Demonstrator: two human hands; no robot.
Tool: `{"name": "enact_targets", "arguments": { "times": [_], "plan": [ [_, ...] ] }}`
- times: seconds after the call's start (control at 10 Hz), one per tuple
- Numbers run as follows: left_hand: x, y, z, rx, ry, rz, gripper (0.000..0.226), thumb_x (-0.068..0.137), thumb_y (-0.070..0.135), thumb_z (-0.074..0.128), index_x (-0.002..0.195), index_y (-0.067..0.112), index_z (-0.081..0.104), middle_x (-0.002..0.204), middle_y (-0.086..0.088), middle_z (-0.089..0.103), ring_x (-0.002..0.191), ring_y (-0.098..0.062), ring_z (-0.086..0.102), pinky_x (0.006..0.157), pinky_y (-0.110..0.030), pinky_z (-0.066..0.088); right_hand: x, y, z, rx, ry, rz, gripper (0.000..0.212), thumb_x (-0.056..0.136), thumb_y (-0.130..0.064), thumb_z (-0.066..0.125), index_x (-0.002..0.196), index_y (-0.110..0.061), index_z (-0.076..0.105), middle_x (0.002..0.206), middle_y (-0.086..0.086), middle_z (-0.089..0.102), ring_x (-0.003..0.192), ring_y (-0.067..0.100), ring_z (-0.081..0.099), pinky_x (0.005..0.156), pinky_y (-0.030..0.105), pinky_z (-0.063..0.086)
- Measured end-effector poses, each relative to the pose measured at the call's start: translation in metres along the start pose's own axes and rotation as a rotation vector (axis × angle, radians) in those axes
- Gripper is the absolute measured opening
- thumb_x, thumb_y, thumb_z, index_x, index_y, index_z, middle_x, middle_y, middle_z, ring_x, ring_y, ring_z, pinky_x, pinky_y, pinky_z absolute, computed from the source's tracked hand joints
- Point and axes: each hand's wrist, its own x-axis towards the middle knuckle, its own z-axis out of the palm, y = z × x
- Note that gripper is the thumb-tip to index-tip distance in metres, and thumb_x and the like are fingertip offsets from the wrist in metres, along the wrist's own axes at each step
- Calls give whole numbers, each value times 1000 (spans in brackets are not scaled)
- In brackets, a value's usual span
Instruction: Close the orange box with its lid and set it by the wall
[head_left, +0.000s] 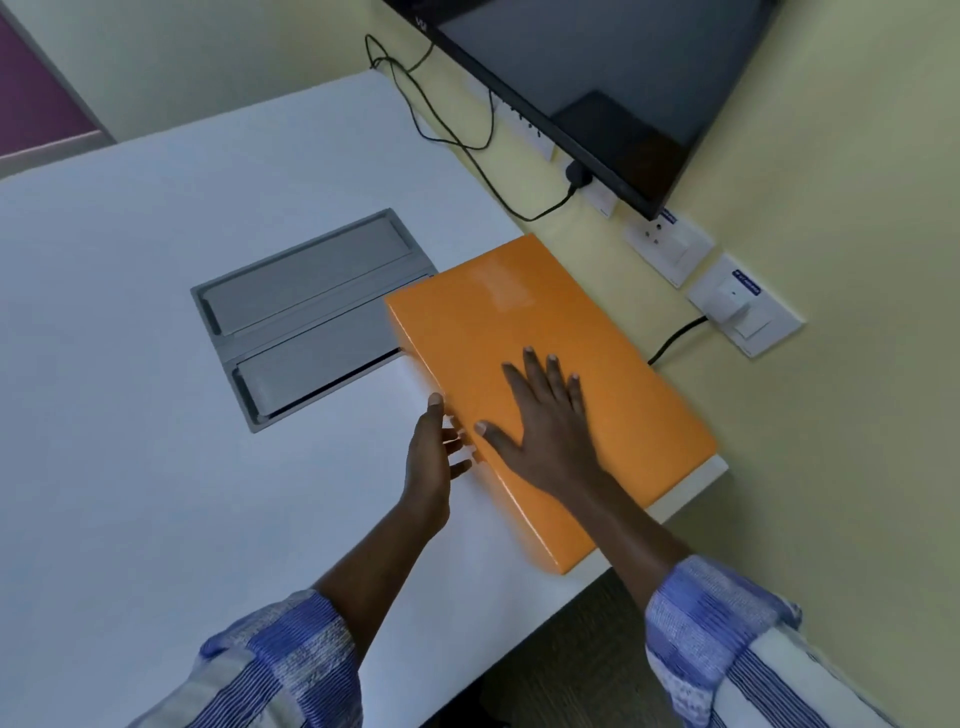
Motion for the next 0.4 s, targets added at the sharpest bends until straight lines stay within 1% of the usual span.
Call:
{"name": "enact_targets", "arguments": {
  "times": [0.1, 0.2, 0.3, 0.4],
  "plan": [
    [0, 4, 23, 48, -78, -5, 63, 100, 64, 33, 146, 23, 47, 141, -10, 59, 125, -28, 56, 96, -45, 50, 8, 29, -9, 14, 4, 17, 83, 90, -72, 37, 156, -22, 29, 168, 5, 12, 155, 30, 3, 122, 56, 5],
    [-3, 7, 40, 110, -171, 0, 63, 101, 64, 31, 151, 27, 39, 151, -8, 50, 132, -25, 49, 109, -50, 41, 15, 58, -17, 25, 7, 38, 81, 90, -72, 40, 155, -24, 31, 168, 4, 14, 155, 29, 5, 122, 56, 7],
    [-11, 15, 49, 186, -230, 17, 62, 102, 61, 28, 155, 30, 32, 159, -7, 41, 140, -26, 42, 114, -50, 35, 22, 69, -24, 23, 39, 54, 81, 90, -72, 41, 154, -24, 33, 167, 4, 16, 155, 29, 8, 122, 57, 9],
    [-19, 16, 45, 243, -251, 61, 57, 105, 55, 27, 155, 28, 32, 158, -3, 41, 142, -22, 40, 116, -46, 31, 24, 73, -24, 17, 36, 47, 81, 89, -73, 42, 154, -25, 33, 167, 3, 17, 155, 27, 9, 122, 57, 10]
  ]
}}
